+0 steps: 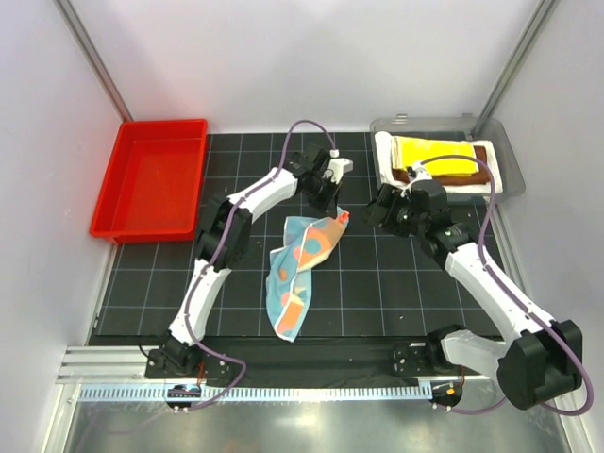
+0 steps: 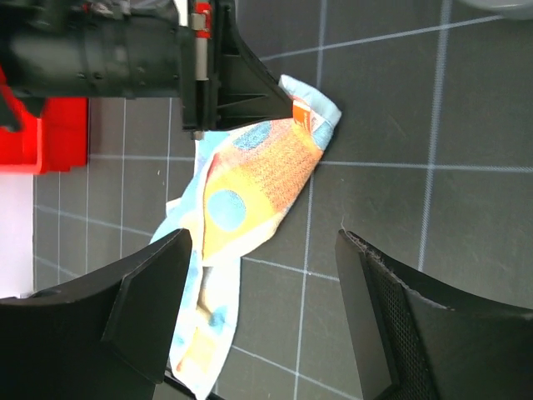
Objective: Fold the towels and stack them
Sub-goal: Flatten out the crumpled towel
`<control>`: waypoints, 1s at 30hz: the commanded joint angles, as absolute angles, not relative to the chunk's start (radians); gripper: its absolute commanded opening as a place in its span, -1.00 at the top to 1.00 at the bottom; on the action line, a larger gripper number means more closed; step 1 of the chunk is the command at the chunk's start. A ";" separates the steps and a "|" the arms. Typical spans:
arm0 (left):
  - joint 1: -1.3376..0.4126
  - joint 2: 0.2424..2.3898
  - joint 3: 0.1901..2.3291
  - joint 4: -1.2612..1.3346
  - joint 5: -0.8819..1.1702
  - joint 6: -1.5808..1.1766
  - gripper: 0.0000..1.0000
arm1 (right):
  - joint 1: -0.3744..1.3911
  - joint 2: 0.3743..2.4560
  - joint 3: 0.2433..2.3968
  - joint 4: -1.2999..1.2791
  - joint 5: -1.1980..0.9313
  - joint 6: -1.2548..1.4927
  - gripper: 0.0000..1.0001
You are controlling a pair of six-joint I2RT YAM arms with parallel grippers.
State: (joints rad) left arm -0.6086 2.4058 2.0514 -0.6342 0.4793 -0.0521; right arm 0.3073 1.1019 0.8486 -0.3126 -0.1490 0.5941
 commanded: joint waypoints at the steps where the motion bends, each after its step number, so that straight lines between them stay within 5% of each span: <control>1: -0.607 2.202 2.001 -0.675 0.522 -0.048 1.00 | 0.301 1.141 0.827 -0.110 -0.251 0.534 -0.54; 5: -0.560 1.933 1.724 -0.655 0.474 -0.046 1.00 | 0.291 1.367 0.926 0.050 -0.568 0.451 -0.55; 13: -0.345 1.658 1.395 -0.677 0.453 -0.006 1.00 | 0.308 1.682 1.106 0.274 -0.759 0.359 -0.54; 21: -0.230 1.750 1.368 -0.739 0.416 -0.024 1.00 | 0.359 2.074 1.483 0.215 -0.887 0.344 -0.24; 30: -0.222 1.790 1.336 -0.755 0.330 -0.040 1.00 | 0.459 2.344 1.785 0.019 -0.819 0.288 -0.12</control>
